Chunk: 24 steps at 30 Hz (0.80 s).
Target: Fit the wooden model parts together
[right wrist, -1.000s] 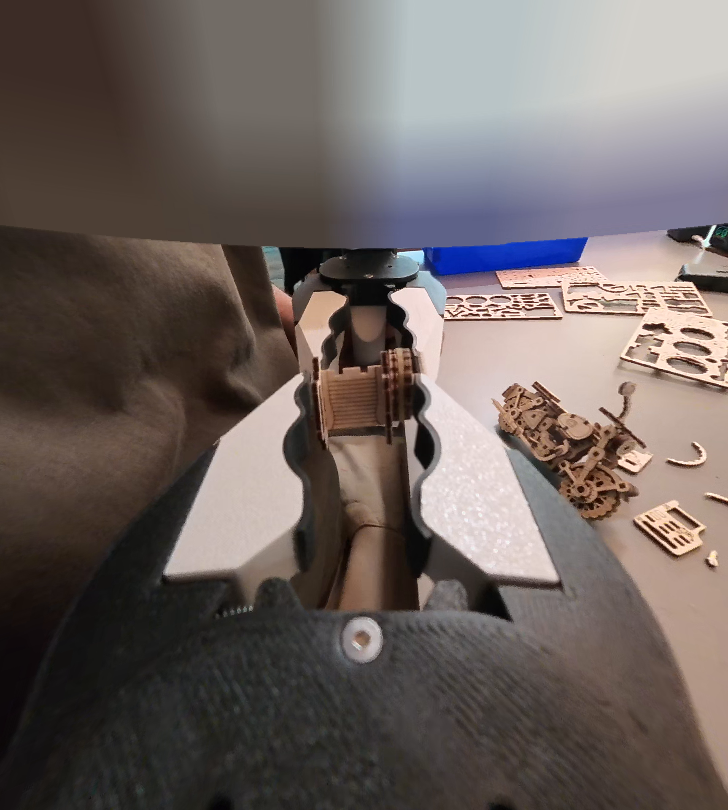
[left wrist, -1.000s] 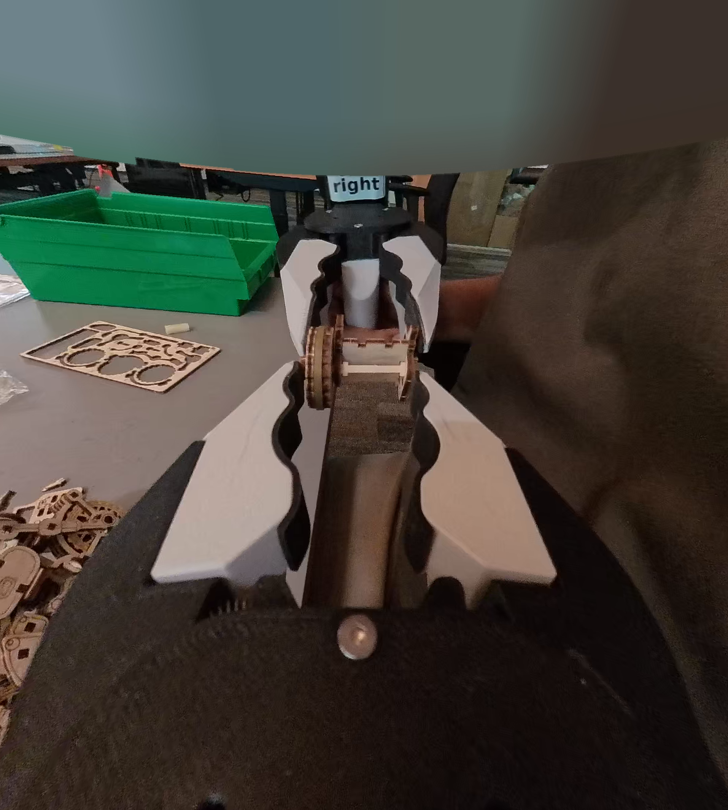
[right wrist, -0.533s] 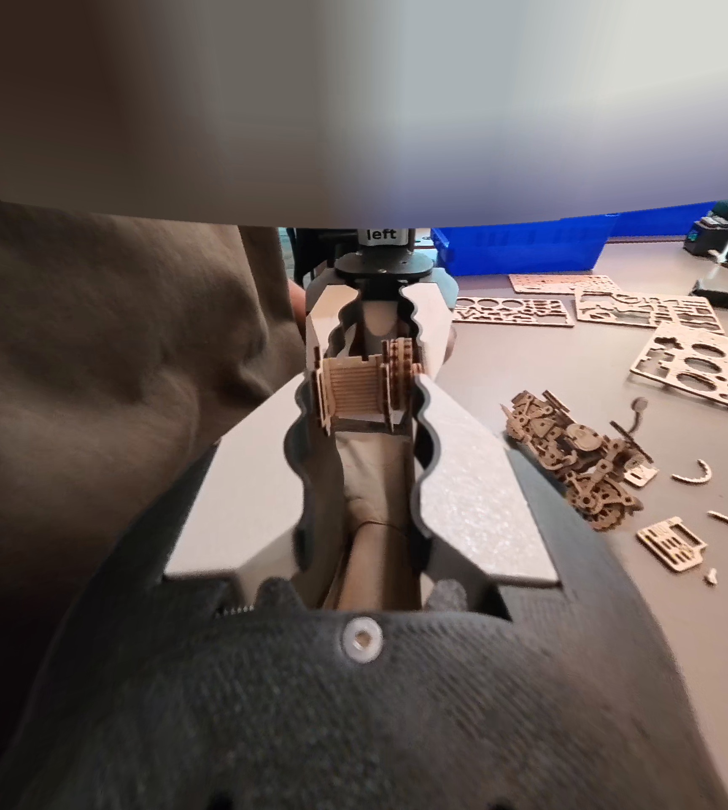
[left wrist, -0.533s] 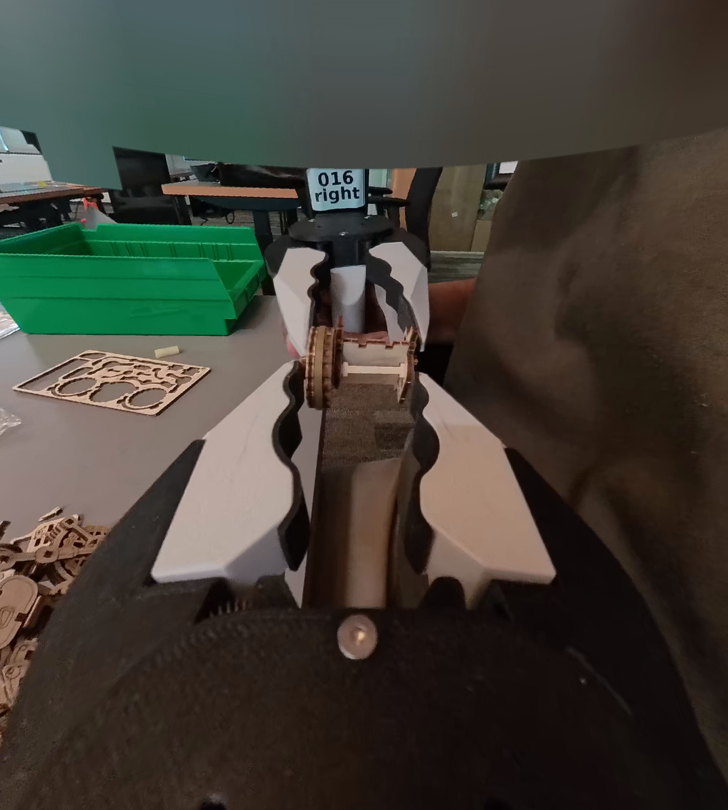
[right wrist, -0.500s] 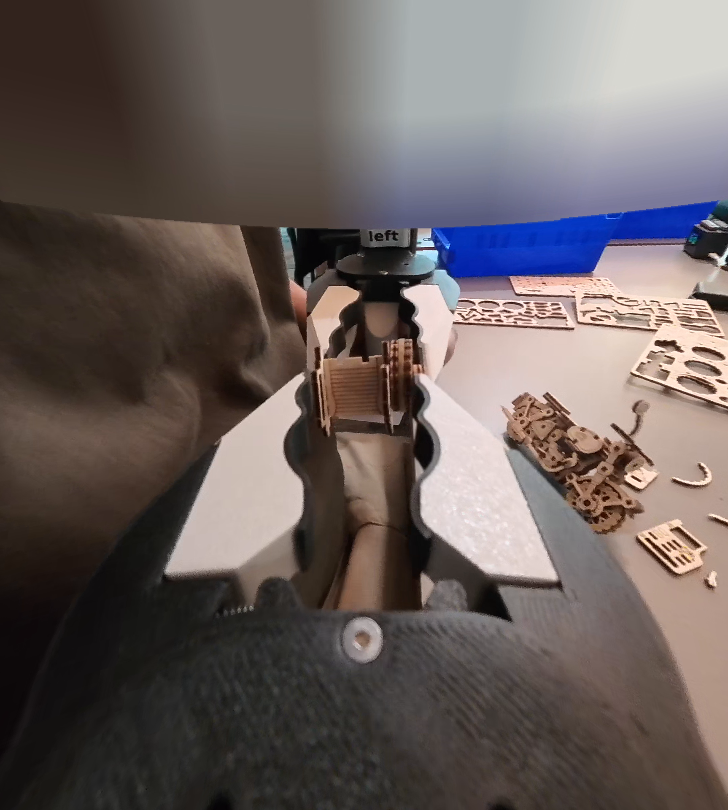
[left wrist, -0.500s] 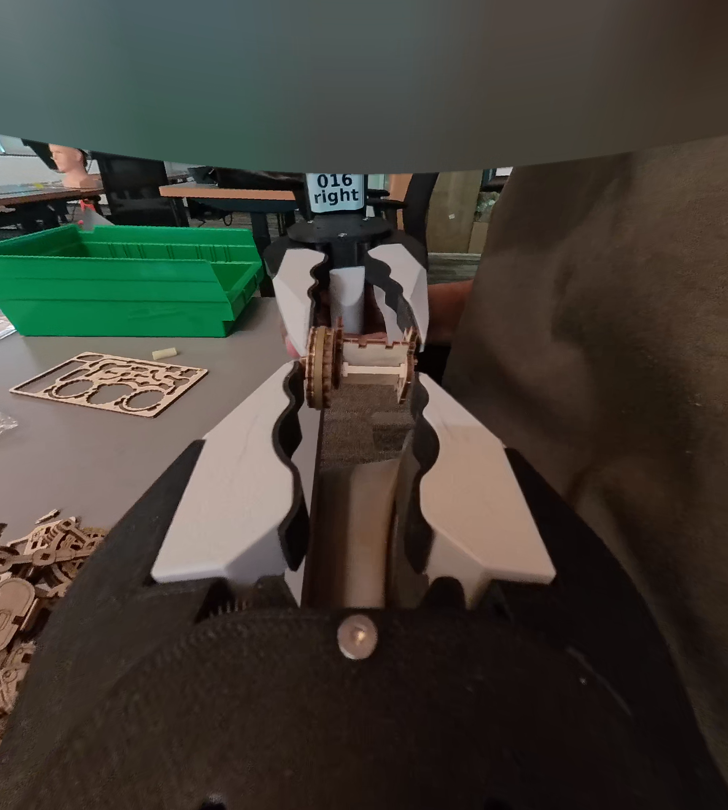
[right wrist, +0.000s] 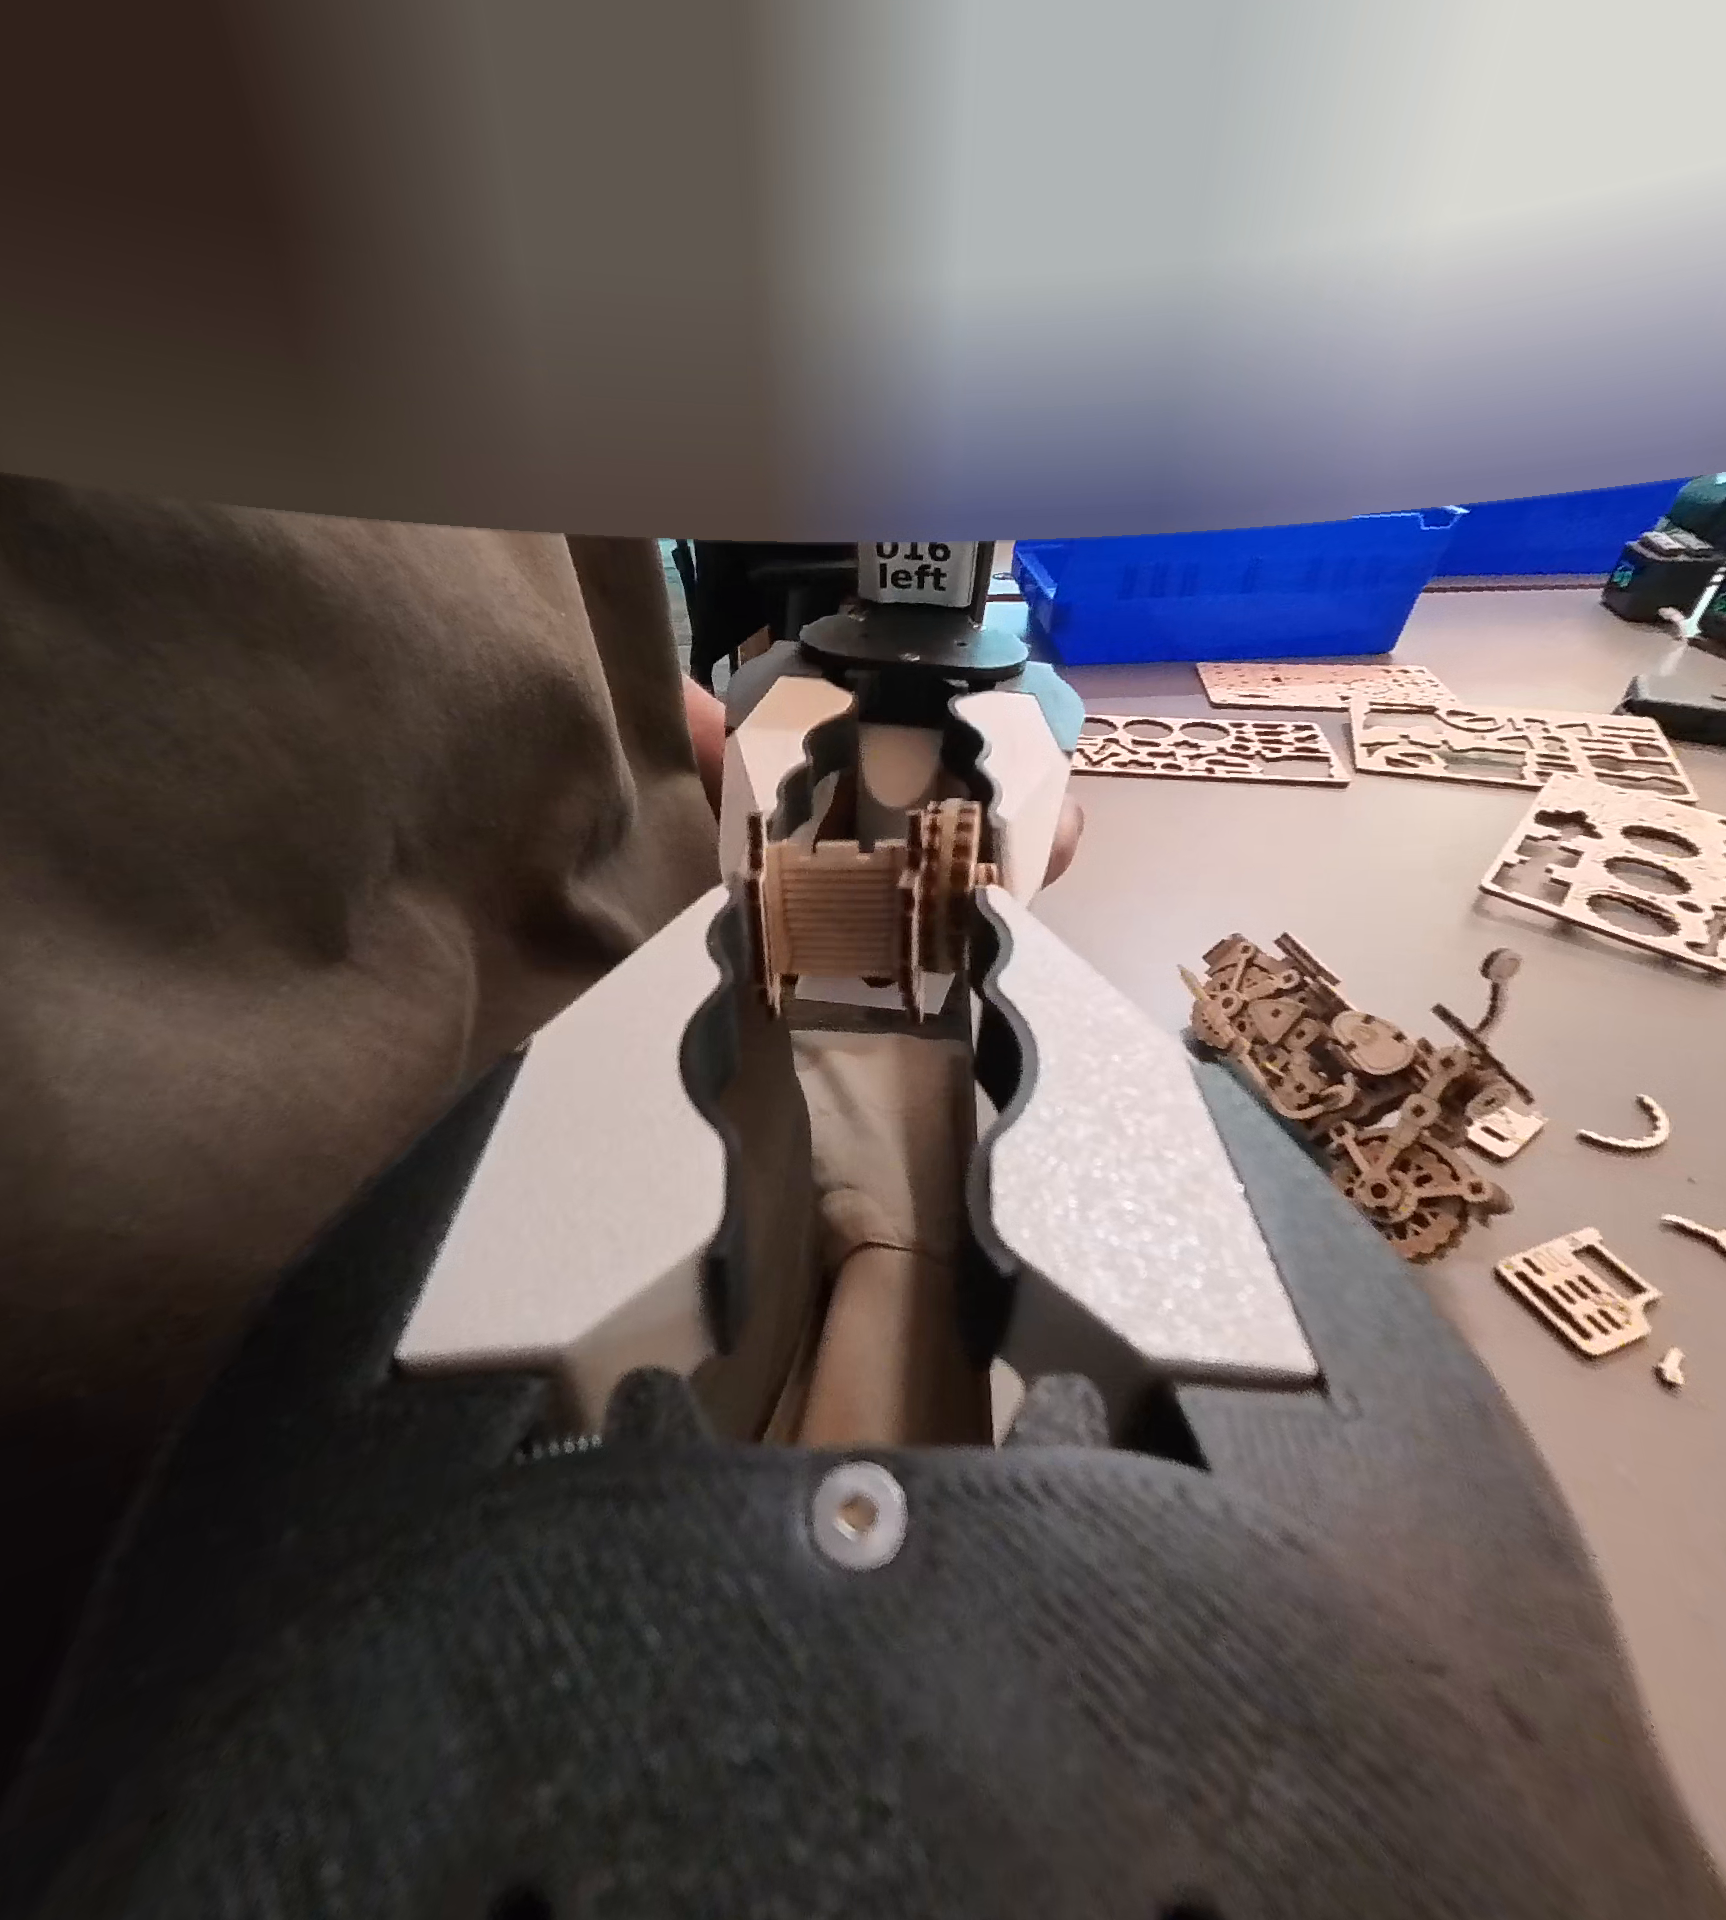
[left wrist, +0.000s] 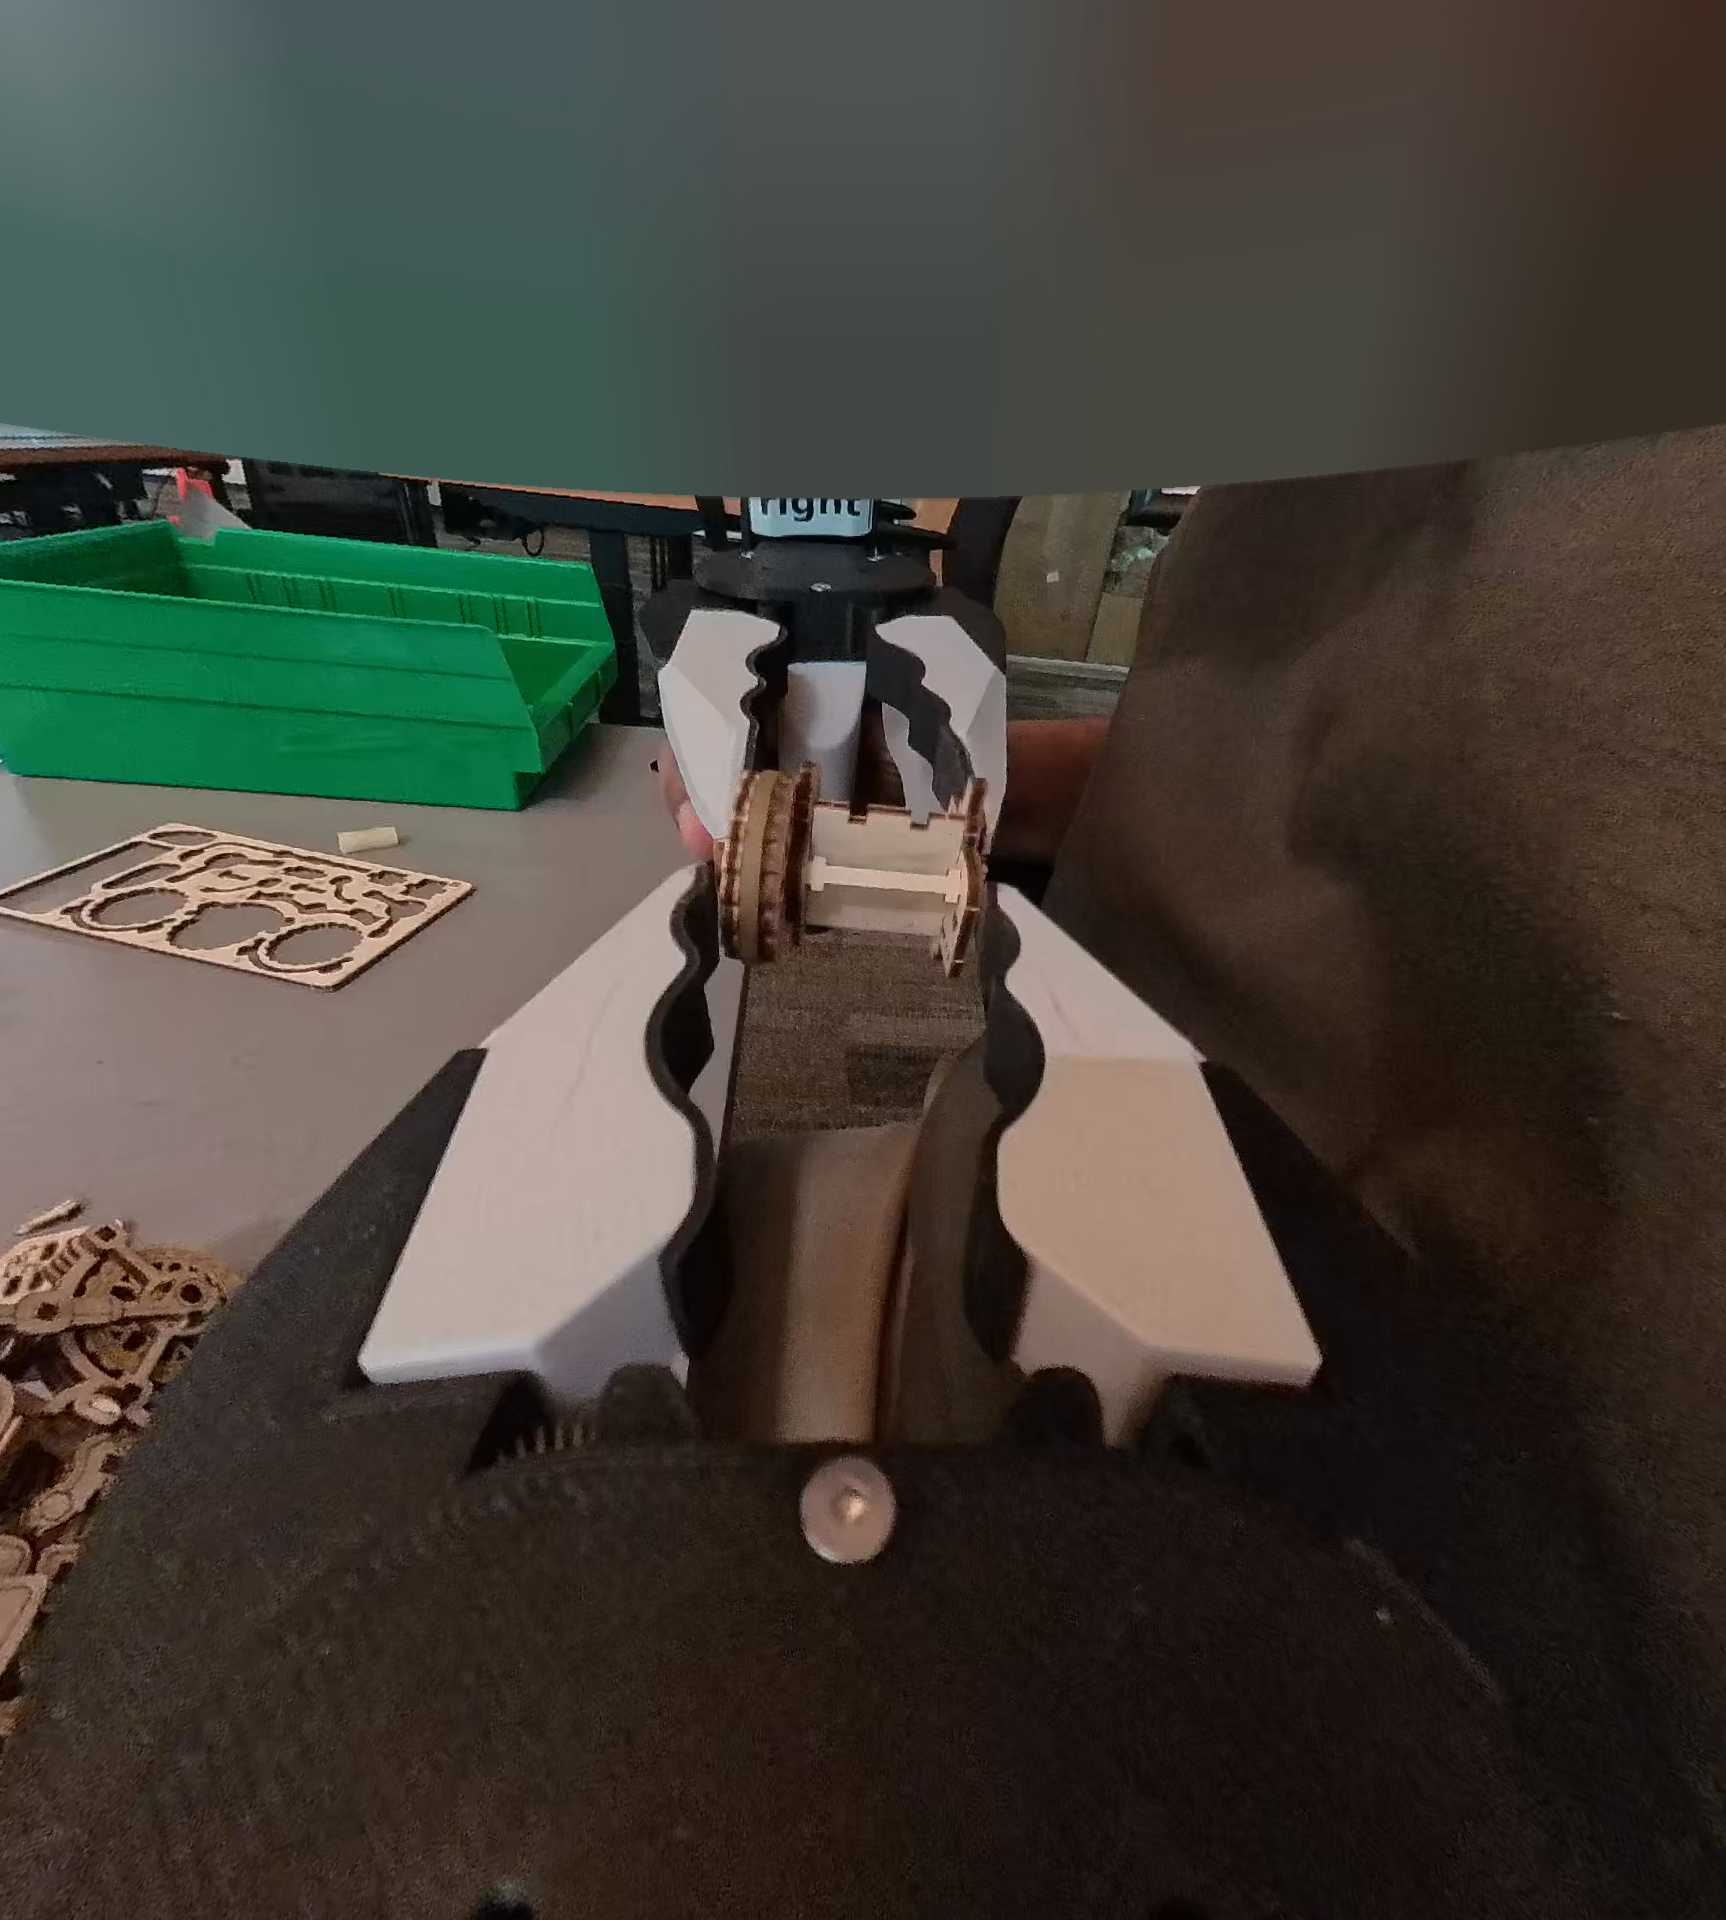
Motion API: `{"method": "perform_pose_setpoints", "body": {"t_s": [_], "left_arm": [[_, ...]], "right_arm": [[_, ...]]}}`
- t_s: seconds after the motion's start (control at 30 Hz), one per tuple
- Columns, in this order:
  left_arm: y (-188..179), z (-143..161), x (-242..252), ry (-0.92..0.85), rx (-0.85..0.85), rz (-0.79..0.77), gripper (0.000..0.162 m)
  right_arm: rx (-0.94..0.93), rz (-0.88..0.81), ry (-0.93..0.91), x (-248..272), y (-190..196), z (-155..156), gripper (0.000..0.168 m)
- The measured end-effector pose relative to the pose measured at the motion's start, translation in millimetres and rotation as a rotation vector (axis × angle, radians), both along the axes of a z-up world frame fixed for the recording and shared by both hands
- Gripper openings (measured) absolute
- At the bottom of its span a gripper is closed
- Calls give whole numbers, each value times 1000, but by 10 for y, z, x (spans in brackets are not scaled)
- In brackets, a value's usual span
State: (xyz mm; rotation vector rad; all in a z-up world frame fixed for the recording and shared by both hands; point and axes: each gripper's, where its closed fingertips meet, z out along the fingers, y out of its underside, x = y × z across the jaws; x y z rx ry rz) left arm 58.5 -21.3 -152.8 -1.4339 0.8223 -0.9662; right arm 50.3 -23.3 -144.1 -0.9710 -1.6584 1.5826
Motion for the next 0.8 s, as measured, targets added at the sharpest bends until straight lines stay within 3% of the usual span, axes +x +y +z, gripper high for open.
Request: {"method": "perform_pose_setpoints", "body": {"t_s": [0.23,0.4,0.8], "left_arm": [[14,43,-34,-17,17,20,45],[-12,16,4,3,21,2,45],[7,19,-4,-3,19,15,45]], "right_arm": [[-9,-10,3,-13,6,9,44],[-17,-17,-4,-27,5,11,55],[-18,-16,-1,-20,12,16,49]]}}
